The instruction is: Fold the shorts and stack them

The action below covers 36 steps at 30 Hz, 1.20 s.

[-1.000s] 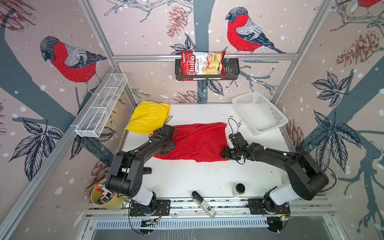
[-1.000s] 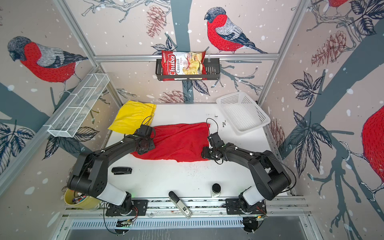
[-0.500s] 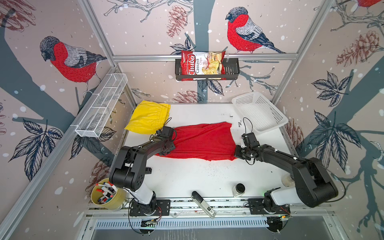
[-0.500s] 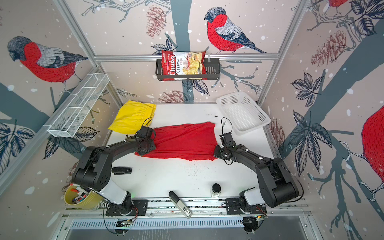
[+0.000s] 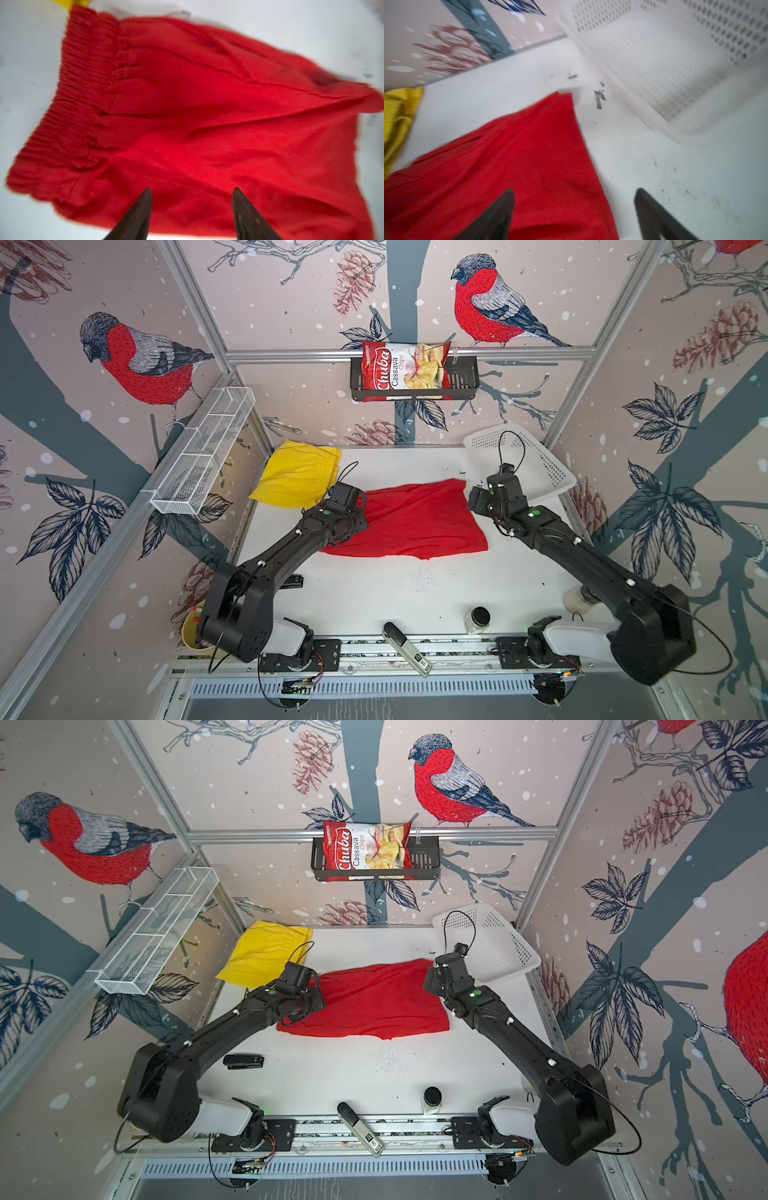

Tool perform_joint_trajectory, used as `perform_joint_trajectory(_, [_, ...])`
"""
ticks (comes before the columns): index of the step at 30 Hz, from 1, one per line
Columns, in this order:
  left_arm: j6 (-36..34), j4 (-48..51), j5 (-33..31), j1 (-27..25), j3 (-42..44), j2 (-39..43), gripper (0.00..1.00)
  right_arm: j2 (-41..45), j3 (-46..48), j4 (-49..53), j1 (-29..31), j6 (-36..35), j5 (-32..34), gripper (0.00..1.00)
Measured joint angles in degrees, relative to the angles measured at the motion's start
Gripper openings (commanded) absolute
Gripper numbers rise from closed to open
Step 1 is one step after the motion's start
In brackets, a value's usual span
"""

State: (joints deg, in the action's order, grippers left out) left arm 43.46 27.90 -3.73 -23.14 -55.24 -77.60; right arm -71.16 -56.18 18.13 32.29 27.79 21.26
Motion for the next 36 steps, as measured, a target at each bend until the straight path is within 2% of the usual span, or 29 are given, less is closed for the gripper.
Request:
perform_joint_trajectory(3, [0.00, 2.38, -2.82, 0.11, -1.07, 8.11, 0.56, 2.93, 0.48, -4.96, 11.08, -2.91, 10.23, 0.99])
perform_joint_trajectory(4, [-0.04, 2.78, -4.20, 0.13, -1.14, 11.04, 0.62, 3.96, 1.73, -8.15, 14.47, -5.07, 13.51, 1.00])
perform_joint_trajectory(6, [-1.29, 2.10, -6.80, 0.48, -0.11, 17.51, 0.77, 5.55, 4.44, -14.58, 17.62, -9.14, 16.96, 1.00])
perform_joint_trajectory(8, [-1.88, 1.29, -9.01, 1.18, 1.60, 23.47, 0.88, 6.01, 6.29, -20.46, 17.31, -12.48, 16.63, 1.00])
perform_joint_trajectory(10, [-2.75, 0.72, -11.23, 1.79, 3.23, 28.96, 0.97, 4.37, 5.95, -24.70, 14.73, -14.27, 11.72, 1.00])
perform_joint_trajectory(12, [-3.41, 0.48, -12.90, 2.10, 4.11, 33.03, 0.98, 0.11, 2.54, -25.97, 13.68, -14.58, 8.22, 1.00])
perform_joint_trajectory(13, [-3.65, 0.46, -13.57, 2.38, 4.39, 35.06, 0.98, -3.10, 0.37, -27.02, 15.10, -15.80, 7.45, 1.00])
perform_joint_trajectory(18, [-5.29, 1.05, -18.18, 3.10, 3.08, 40.94, 0.97, -19.93, -7.15, -28.61, 27.80, -24.06, 6.12, 0.99])
perform_joint_trajectory(25, [-6.36, 2.95, -21.92, 3.80, 3.82, 39.32, 0.95, -41.42, -20.41, -27.85, 37.77, -34.40, 5.57, 0.92])
perform_joint_trajectory(29, [-4.94, 4.68, -22.40, 6.25, 5.22, 37.11, 0.96, -48.02, -23.93, -27.93, 40.17, -38.25, 3.23, 0.94])
perform_joint_trajectory(36, [-1.81, 5.75, -22.82, 10.86, 7.76, 35.69, 0.96, -54.64, -28.26, -28.09, 40.04, -39.04, -0.46, 0.95])
